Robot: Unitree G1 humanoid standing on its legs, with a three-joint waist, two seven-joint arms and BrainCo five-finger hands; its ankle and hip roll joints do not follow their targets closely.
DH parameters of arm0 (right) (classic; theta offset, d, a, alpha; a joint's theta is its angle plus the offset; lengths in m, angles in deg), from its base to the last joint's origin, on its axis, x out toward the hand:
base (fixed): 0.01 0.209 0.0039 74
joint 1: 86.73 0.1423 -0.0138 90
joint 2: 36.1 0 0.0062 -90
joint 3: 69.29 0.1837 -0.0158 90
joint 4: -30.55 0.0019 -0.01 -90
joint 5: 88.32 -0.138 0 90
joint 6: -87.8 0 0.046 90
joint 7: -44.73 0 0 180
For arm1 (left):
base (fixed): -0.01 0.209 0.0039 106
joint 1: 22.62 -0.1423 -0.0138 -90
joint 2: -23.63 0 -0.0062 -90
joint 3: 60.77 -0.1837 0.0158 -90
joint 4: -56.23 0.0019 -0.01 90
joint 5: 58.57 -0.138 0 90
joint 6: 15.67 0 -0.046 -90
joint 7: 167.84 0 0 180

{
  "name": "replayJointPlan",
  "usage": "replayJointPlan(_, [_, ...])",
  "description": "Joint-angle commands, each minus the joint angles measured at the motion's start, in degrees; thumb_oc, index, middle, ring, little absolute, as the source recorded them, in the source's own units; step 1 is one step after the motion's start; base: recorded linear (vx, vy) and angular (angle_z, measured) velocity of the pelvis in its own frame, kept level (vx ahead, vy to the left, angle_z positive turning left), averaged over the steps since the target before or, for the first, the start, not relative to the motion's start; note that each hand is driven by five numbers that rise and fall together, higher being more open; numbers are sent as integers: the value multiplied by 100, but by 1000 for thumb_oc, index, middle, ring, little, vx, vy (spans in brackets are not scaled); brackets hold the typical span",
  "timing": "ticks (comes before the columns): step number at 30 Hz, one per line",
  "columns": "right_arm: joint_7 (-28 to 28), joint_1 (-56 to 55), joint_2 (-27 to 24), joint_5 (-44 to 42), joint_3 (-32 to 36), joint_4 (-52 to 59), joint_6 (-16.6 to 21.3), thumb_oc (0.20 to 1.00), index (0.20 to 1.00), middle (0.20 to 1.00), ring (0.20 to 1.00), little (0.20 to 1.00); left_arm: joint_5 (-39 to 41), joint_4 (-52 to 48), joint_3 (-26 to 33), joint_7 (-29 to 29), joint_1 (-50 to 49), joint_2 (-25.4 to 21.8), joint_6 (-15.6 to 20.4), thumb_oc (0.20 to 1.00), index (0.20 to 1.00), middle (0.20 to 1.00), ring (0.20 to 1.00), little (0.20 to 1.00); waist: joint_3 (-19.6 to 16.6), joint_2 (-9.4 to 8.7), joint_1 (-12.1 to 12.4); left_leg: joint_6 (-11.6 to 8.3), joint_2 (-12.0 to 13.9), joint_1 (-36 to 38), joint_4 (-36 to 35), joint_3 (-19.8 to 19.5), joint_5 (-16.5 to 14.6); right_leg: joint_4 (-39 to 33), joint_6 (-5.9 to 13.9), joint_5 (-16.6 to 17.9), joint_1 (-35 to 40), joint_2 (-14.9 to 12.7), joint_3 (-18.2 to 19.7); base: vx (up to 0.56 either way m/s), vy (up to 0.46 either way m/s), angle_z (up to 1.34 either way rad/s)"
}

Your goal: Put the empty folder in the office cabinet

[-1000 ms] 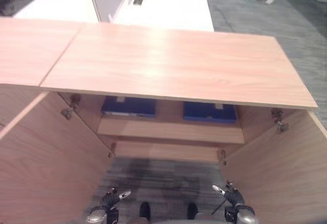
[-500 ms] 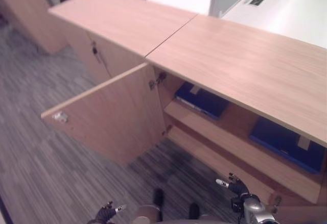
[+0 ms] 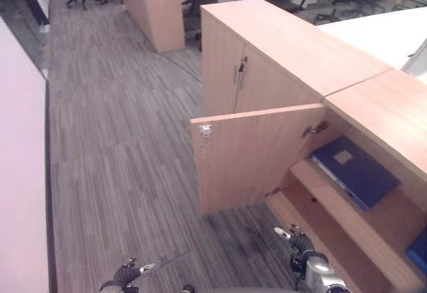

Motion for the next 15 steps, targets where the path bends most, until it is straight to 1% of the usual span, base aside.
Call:
replayJointPlan(1, [76,181,-240,-129,-30,7,55,1000,1000,1000,1000,1000,74,-78,145,-71,227,144,167,1000,1000,1000,1000,1000,307,343,8,-150,490,-288,542,-354,-394,792,300,174,-417,96,-103,-3,287,-25])
replayJointPlan(2, [33,92,-257,-94,-141,-69,33,1000,1000,1000,1000,1000,21,-81,51,-133,273,109,188,1000,1000,1000,1000,1000,331,383,-60,-108,432,-191,474,-481,-395,744,178,-276,-460,523,238,33,250,-30])
replayJointPlan(3, [56,95,-262,-168,-102,-144,58,1000,1000,1000,1000,1000,83,-112,41,-76,312,115,209,1000,1000,1000,1000,1000,335,375,-67,-111,367,-216,510,-582,-377,566,199,-399,-377,654,398,72,166,11])
replayJointPlan(5, [41,-27,-253,-204,-109,-201,85,1000,1000,1000,1000,1000,125,-141,14,-62,320,150,267,1000,1000,1000,1000,1000,277,367,-91,-99,265,-222,457,-731,-361,168,58,-468,-218,808,565,64,9,73])
replayJointPlan(6, [11,-74,-263,-202,-110,-268,74,1000,1000,1000,1000,1000,200,-152,11,-76,344,155,294,1000,1000,1000,1000,1000,223,384,-138,-118,272,-166,380,-763,-349,-61,50,-425,-160,894,690,130,-60,49])
replayJointPlan(7, [-15,-133,-294,-195,-108,-265,87,1000,1000,1000,1000,1000,253,-279,-16,-110,368,168,376,1000,1000,1000,1000,1000,178,373,-171,-128,280,-118,348,-790,-346,-213,44,-370,-75,895,814,126,-62,14])
replayJointPlan(12, [-16,-267,-353,-109,-44,-292,75,1000,1000,1000,1000,1000,360,-769,-114,-173,423,215,469,1000,1000,1000,1000,1000,68,391,-243,-150,279,98,261,-798,-374,-418,27,-375,177,897,760,86,-34,2])
replayJointPlan(15, [-20,-333,-369,-21,-69,-321,55,1000,1000,1000,1000,1000,533,-1215,-165,-226,626,194,529,1000,1000,1000,1000,1000,2,425,-354,-174,300,232,178,-733,-383,-506,29,-371,246,905,762,61,-31,-8])
